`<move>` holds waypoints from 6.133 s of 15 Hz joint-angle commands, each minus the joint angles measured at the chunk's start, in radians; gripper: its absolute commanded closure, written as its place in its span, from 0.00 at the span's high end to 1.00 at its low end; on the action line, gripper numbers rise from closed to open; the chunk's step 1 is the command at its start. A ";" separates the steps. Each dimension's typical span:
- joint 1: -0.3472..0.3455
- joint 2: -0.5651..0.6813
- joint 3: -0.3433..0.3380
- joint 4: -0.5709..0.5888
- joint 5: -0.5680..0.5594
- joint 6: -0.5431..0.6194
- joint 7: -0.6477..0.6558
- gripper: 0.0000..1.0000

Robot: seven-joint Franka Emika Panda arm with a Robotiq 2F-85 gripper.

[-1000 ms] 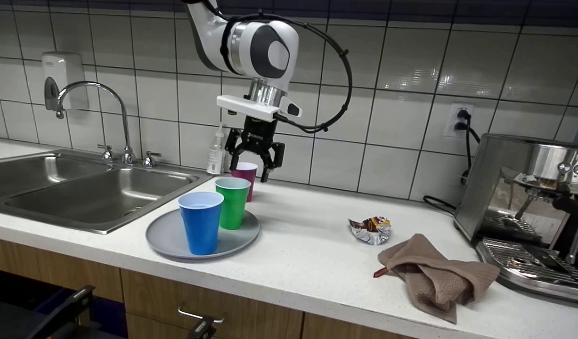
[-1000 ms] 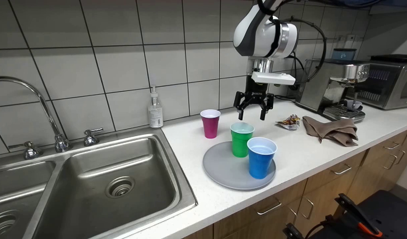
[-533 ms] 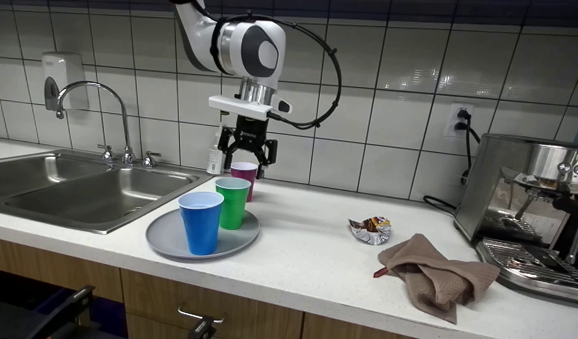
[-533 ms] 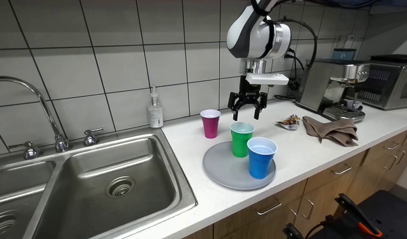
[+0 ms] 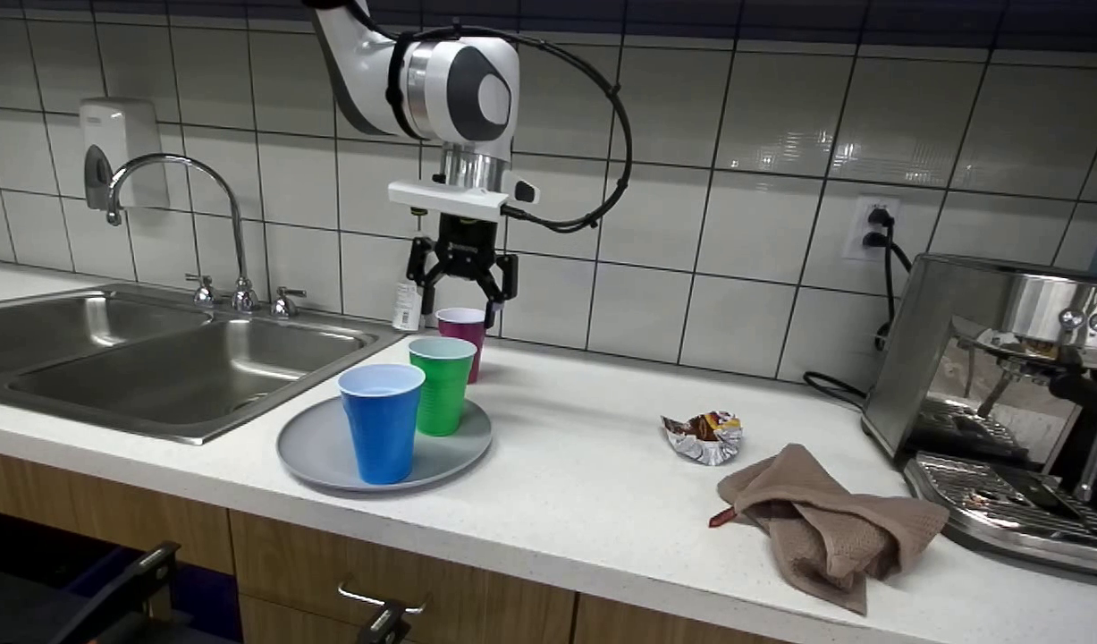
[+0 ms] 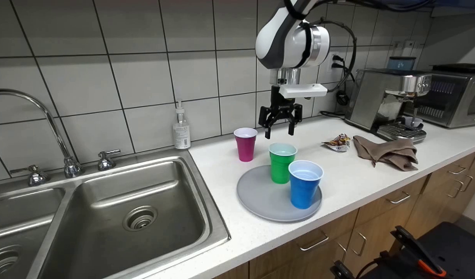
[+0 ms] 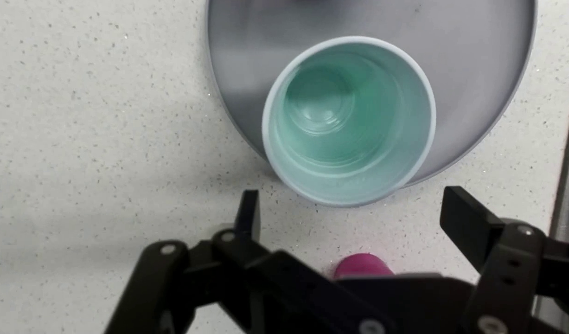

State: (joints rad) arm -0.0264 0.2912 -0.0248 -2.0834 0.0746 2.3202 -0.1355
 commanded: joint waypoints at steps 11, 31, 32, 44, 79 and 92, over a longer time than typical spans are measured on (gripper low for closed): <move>0.042 0.168 0.043 0.214 -0.094 -0.015 -0.019 1.00; 0.078 0.337 0.076 0.450 -0.138 -0.036 -0.067 1.00; 0.079 0.349 0.077 0.464 -0.139 -0.040 -0.069 1.00; 0.075 0.457 0.082 0.610 -0.129 -0.103 -0.090 0.58; 0.138 0.172 0.104 0.241 -0.152 0.047 -0.065 0.01; 0.135 -0.012 0.135 0.000 -0.140 0.067 -0.100 0.01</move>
State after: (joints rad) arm 0.1202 0.3575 0.0951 -1.9958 -0.0488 2.3681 -0.2136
